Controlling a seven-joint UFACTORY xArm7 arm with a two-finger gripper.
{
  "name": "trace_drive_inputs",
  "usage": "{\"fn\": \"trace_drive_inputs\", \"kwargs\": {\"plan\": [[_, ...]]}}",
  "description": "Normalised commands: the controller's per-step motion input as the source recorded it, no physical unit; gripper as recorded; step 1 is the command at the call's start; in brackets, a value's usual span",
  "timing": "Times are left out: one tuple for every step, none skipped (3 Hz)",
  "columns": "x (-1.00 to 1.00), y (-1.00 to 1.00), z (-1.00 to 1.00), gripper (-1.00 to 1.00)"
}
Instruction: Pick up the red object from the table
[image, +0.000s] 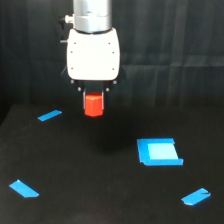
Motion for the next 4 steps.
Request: {"fn": "trace_drive_inputs", "kwargs": {"plan": [[0.03,0.0,0.09,-0.94],[0.03,0.12,0.06,-0.91],[0.07,0.11,-0.01,-0.96],[0.01,0.12,-0.01,-1.0]]}}
